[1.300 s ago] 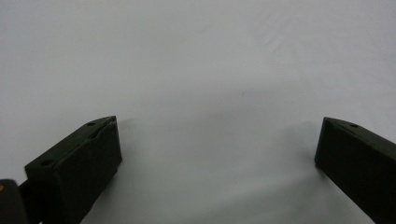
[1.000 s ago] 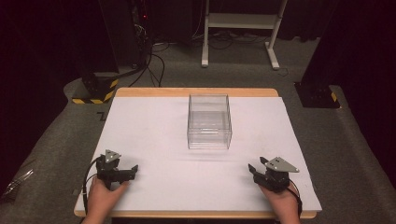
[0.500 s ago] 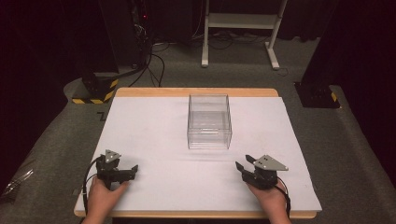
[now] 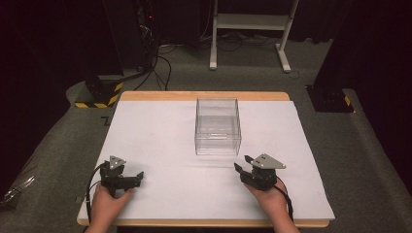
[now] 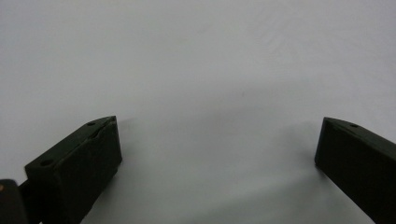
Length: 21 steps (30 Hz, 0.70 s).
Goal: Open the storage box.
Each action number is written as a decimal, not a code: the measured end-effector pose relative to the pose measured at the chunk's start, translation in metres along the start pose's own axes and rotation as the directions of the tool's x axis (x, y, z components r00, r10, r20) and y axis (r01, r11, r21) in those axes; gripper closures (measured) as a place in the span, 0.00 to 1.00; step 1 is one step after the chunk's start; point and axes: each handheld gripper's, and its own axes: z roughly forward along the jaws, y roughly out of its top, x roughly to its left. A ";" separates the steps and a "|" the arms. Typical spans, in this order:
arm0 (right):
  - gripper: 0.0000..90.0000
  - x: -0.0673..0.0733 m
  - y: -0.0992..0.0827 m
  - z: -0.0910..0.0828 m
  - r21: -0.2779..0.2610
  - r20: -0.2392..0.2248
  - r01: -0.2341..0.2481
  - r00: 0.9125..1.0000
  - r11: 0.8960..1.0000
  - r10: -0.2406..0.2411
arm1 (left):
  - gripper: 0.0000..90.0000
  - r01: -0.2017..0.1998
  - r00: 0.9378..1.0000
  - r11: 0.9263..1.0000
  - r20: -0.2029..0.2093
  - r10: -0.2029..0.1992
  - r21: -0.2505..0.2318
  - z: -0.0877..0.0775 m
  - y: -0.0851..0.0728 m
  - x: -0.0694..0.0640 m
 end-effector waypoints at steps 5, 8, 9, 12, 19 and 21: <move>0.57 0.003 0.007 0.007 -0.007 0.002 -0.010 1.000 1.000 0.010 | 0.01 0.002 1.000 1.000 0.001 -0.002 -0.001 0.000 0.000 0.000; 0.57 0.004 0.011 0.010 -0.013 -0.002 0.002 1.000 1.000 -0.002 | 0.01 0.000 1.000 1.000 0.000 0.000 0.000 0.000 0.000 0.000; 0.57 0.004 0.012 0.011 -0.015 -0.003 0.005 1.000 1.000 -0.005 | 0.01 0.000 1.000 1.000 0.001 0.000 0.001 0.000 0.000 0.000; 0.56 0.005 0.015 0.015 -0.025 -0.010 -0.002 1.000 1.000 0.002 | 0.01 0.000 1.000 1.000 0.000 0.000 0.000 0.000 0.000 0.000; 0.57 0.005 0.022 0.025 -0.032 -0.019 -0.010 1.000 0.999 0.009 | 0.01 0.000 1.000 1.000 0.000 0.000 0.000 0.000 0.000 0.000; 0.57 0.005 0.023 0.029 -0.035 -0.024 -0.017 1.000 0.999 0.016 | 0.01 0.000 1.000 1.000 0.000 0.000 0.000 0.000 0.000 0.000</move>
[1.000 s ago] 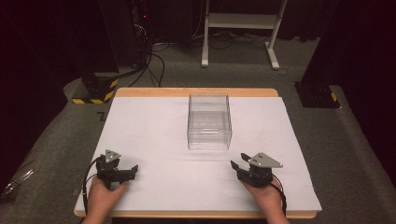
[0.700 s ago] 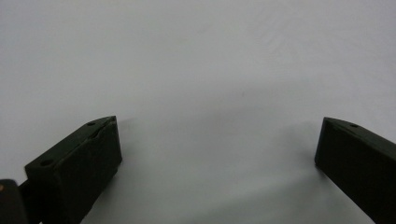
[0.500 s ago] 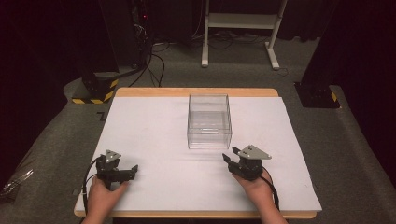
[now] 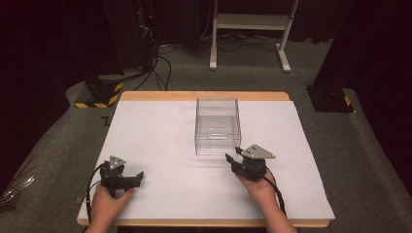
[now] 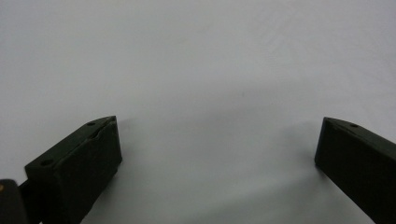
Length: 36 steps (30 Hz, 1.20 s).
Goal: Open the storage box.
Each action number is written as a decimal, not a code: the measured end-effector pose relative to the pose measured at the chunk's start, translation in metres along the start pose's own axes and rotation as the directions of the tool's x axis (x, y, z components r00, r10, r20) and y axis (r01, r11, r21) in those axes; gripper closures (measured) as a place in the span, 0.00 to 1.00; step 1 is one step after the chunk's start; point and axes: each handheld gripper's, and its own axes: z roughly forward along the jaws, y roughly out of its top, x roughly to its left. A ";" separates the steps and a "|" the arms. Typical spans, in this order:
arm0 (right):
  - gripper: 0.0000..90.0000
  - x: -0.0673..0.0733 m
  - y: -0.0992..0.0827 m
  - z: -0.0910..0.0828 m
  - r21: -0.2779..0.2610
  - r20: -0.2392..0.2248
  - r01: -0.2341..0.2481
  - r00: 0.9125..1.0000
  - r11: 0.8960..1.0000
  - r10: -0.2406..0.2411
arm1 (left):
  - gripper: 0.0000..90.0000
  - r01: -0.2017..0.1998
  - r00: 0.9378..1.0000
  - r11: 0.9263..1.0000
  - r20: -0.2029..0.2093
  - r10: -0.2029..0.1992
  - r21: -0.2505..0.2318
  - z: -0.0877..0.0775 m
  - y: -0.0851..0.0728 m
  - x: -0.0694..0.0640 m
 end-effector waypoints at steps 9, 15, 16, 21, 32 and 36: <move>0.59 -0.001 0.007 0.013 -0.018 -0.019 -0.004 1.000 1.000 0.004 | 0.01 0.001 1.000 1.000 0.000 -0.001 0.000 0.000 0.000 0.000; 0.59 0.000 0.013 0.022 -0.034 -0.023 -0.004 1.000 0.999 0.004 | 0.01 0.000 1.000 1.000 0.000 0.000 0.001 0.000 0.000 0.000; 0.59 -0.001 0.013 0.023 -0.037 -0.023 -0.008 1.000 0.999 0.007 | 0.01 0.001 1.000 1.000 0.001 -0.001 0.000 0.000 0.000 0.000; 0.62 -0.005 0.015 0.029 -0.040 -0.027 -0.021 0.999 0.999 0.020 | 0.01 0.000 1.000 1.000 0.000 0.000 0.000 0.000 0.000 0.000; 0.71 -0.014 0.015 0.035 -0.064 -0.072 -0.054 0.996 0.996 0.049 | 0.01 0.003 1.000 1.000 0.001 -0.003 -0.001 0.000 0.000 0.000; 0.74 -0.017 0.015 0.037 -0.064 -0.093 -0.064 0.994 0.996 0.058 | 0.01 0.003 1.000 1.000 0.000 -0.003 0.000 0.000 0.000 0.000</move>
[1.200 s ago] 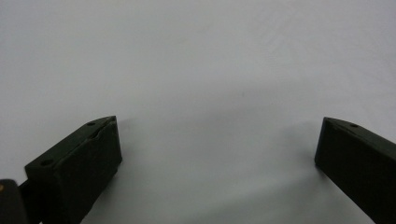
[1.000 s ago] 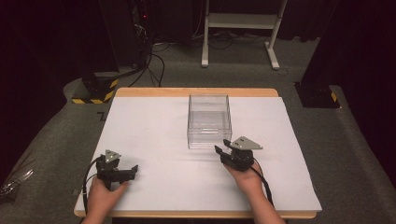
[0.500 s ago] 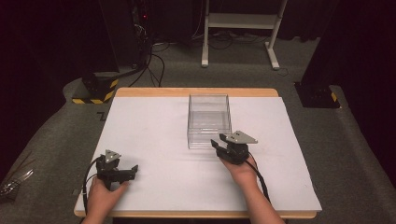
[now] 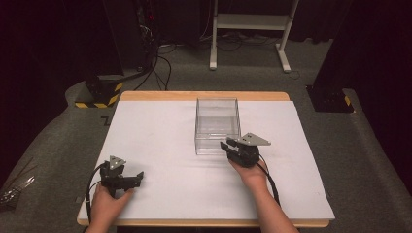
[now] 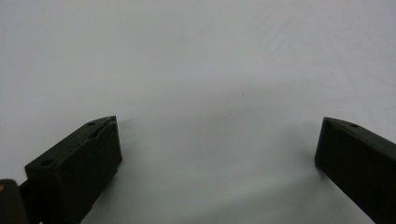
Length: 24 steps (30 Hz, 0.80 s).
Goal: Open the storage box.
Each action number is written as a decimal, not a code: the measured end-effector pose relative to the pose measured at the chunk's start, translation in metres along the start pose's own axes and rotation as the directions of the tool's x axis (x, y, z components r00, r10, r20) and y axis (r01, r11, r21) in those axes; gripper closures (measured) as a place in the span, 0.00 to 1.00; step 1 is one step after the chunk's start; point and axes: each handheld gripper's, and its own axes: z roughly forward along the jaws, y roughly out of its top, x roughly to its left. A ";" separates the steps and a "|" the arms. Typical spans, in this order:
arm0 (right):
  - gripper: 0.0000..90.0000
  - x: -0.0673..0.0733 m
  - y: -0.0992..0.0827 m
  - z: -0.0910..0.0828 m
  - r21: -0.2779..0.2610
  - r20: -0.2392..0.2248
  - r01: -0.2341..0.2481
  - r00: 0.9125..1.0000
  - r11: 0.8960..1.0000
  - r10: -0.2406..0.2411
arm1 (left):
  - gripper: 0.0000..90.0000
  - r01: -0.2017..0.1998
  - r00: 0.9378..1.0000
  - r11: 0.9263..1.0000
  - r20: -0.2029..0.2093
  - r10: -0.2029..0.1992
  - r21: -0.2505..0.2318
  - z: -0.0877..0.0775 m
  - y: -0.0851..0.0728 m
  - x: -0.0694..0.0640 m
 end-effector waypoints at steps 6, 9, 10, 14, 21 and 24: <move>0.79 -0.004 0.000 0.002 -0.008 -0.031 0.003 1.000 1.000 -0.004 | 0.01 -0.001 1.000 1.000 0.000 0.001 0.000 0.000 0.000 0.000; 0.82 -0.005 0.000 0.002 -0.007 -0.046 0.003 0.999 1.000 -0.003 | 0.01 0.000 1.000 1.000 0.000 0.000 0.000 0.000 0.000 0.000; 0.83 -0.005 -0.001 0.002 -0.008 -0.046 -0.001 0.999 1.000 0.001 | 0.01 0.000 1.000 1.000 0.000 0.000 0.000 0.000 0.000 0.000; 0.87 -0.008 -0.001 0.001 -0.011 -0.068 -0.003 0.998 1.000 0.002 | 0.01 0.000 1.000 1.000 0.000 0.000 -0.001 0.000 0.000 0.000; 0.89 -0.010 -0.002 -0.003 -0.006 -0.088 0.014 0.996 1.000 -0.015 | 0.01 0.000 1.000 1.000 0.000 0.000 -0.001 0.000 0.000 0.000; 0.90 -0.009 -0.003 -0.006 -0.006 -0.092 0.017 0.996 1.000 -0.018 | 0.01 0.000 1.000 1.000 0.000 0.000 0.000 0.000 0.000 0.000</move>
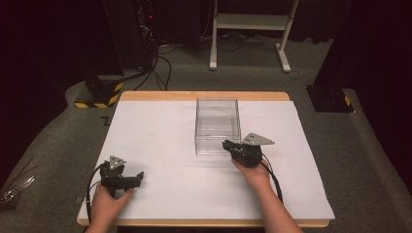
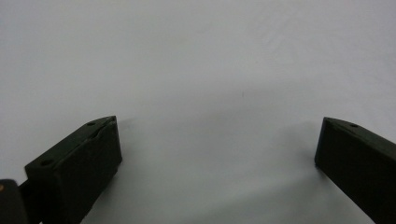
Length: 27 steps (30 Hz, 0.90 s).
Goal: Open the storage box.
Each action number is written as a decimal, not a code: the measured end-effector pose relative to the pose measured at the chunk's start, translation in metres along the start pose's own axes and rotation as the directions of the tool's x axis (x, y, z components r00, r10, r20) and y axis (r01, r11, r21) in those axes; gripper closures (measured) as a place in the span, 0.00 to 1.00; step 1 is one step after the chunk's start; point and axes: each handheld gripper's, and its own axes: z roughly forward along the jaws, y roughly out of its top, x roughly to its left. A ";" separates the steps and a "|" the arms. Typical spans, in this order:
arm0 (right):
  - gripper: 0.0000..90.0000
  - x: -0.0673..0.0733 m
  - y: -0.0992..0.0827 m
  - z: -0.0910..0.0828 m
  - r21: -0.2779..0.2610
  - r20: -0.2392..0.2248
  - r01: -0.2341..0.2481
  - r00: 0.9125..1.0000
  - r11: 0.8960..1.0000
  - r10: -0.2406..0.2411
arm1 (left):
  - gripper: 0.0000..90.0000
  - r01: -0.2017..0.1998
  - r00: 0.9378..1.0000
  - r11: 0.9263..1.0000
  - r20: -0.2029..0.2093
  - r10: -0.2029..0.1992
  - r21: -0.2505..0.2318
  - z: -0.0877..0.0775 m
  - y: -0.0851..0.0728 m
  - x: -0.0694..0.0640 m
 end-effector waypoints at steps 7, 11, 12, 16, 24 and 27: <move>0.92 0.004 -0.004 -0.008 -0.004 -0.007 0.004 1.000 1.000 -0.004 | 0.01 0.000 1.000 1.000 0.000 0.000 0.000 0.000 0.000 0.000; 0.92 0.006 -0.007 -0.011 -0.007 -0.020 0.003 1.000 1.000 -0.003 | 0.01 0.000 1.000 1.000 0.000 0.000 0.000 0.000 0.000 0.000; 0.92 0.007 -0.007 -0.012 -0.009 -0.025 -0.002 1.000 1.000 0.002 | 0.01 0.000 1.000 1.000 0.000 0.000 0.000 0.000 0.000 0.000; 0.88 0.004 -0.008 -0.010 -0.017 -0.051 -0.018 0.999 1.000 0.017 | 0.01 0.000 1.000 1.000 0.000 0.000 0.000 0.000 0.000 0.000; 0.87 0.001 -0.005 -0.005 -0.019 -0.089 -0.026 0.996 0.999 0.024 | 0.01 0.000 1.000 1.000 0.000 0.000 0.000 0.000 0.000 0.000; 0.89 -0.001 -0.005 -0.007 -0.015 -0.098 -0.026 0.995 1.000 0.025 | 0.01 0.000 1.000 1.000 0.000 0.000 0.000 0.000 0.000 0.000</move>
